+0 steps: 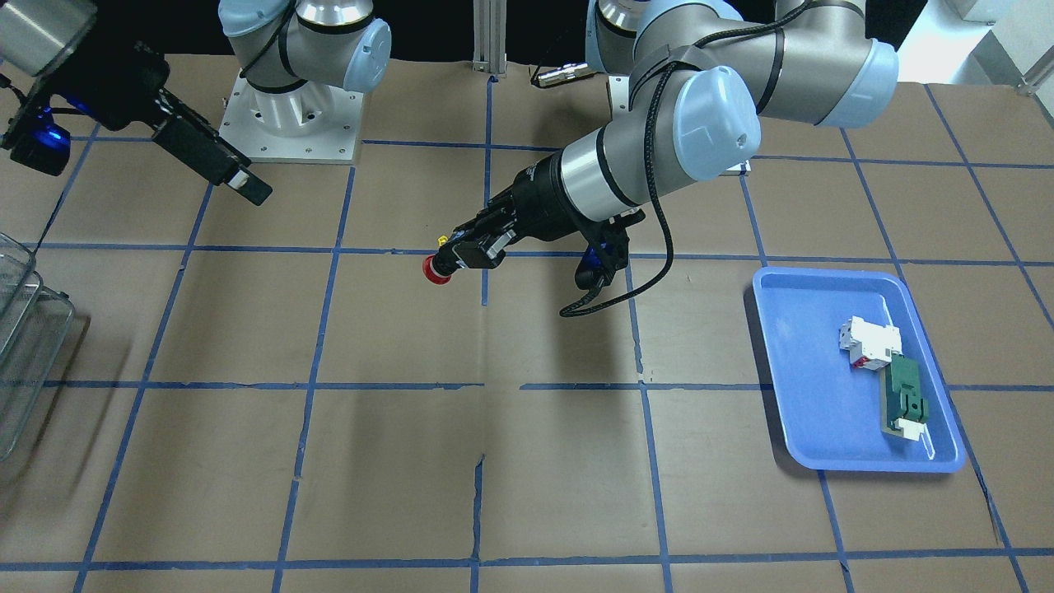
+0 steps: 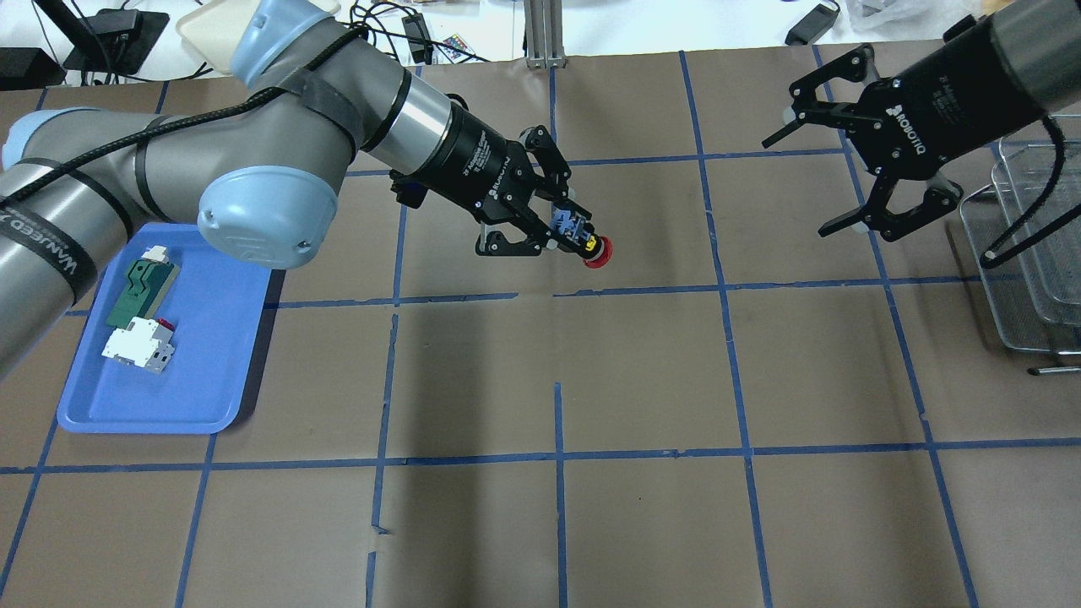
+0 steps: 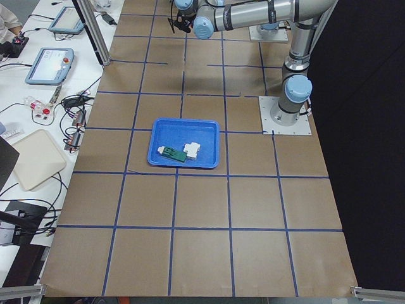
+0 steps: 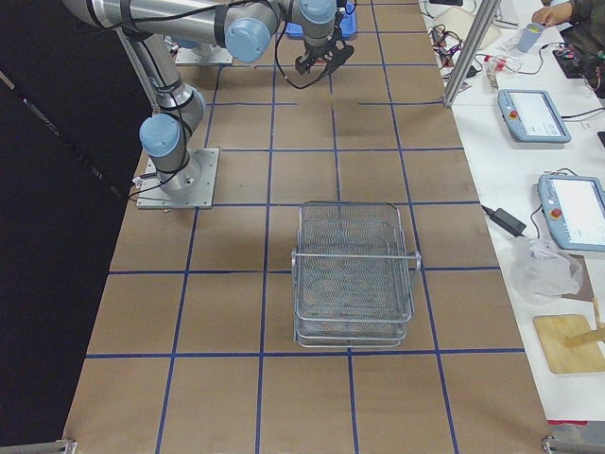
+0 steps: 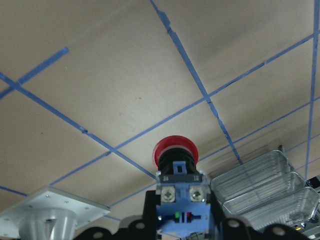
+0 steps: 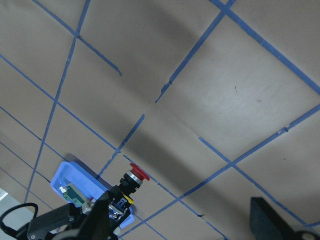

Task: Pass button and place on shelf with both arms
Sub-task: 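Lift the button and carry it toward the right gripper while the right gripper approaches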

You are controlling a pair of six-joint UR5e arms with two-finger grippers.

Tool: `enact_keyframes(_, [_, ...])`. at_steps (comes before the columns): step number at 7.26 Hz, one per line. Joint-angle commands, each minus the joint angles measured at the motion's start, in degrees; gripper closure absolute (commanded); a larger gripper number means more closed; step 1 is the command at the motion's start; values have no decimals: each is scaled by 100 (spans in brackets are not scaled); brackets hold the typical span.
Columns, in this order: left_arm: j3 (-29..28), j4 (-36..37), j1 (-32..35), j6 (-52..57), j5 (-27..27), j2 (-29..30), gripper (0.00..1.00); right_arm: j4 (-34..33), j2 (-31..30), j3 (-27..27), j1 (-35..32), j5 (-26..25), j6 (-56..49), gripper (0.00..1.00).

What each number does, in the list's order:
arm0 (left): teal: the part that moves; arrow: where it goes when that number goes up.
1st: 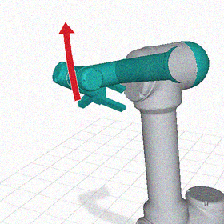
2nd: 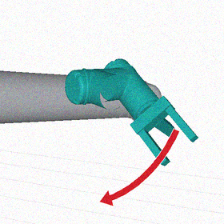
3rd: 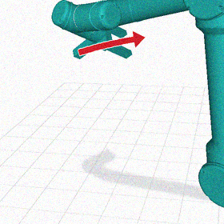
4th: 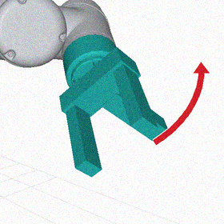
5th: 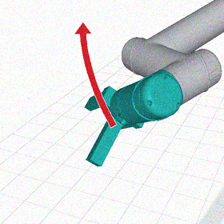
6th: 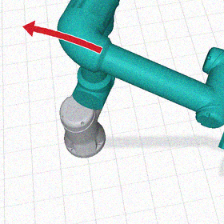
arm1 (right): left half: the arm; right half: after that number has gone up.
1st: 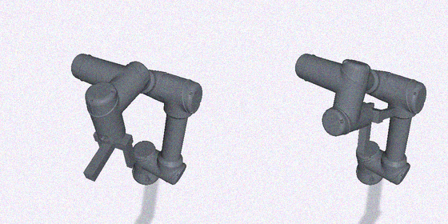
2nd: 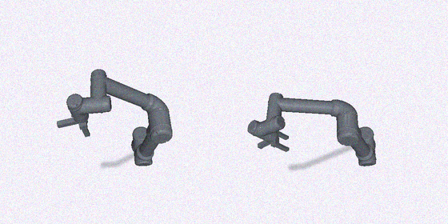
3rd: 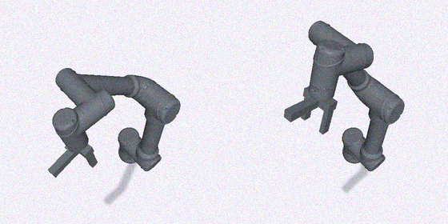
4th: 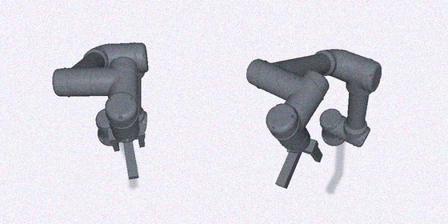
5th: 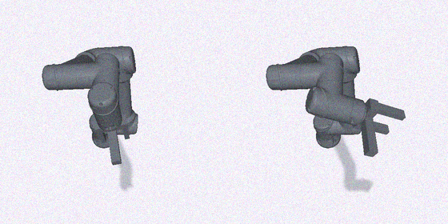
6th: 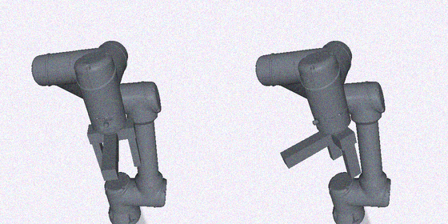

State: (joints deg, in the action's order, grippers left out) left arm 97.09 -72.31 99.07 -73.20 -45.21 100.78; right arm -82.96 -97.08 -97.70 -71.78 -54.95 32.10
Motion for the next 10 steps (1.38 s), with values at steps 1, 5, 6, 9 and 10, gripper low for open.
enact_keyframes(1, [-180, 224, 42, -1008, 56, 204, 100, 376, 48, -30, 252, 787, 695, 0])
enact_keyframes(5, [-436, 532, 324, -1715, 126, 292, 100, 833, 418, -353, 226, 1792, 1439, 0])
enact_keyframes(6, [-436, 847, 323, -1794, 718, 284, 100, 808, 392, -625, 217, 1830, 1457, 0])
enact_keyframes(9, [-375, 1201, 358, -1988, 1136, 320, 100, 746, 418, -698, 217, 2296, 1729, 0])
enact_keyframes(10, [-392, 1210, 376, -2118, 1355, 354, 100, 737, 418, -628, 217, 2400, 1738, 0])
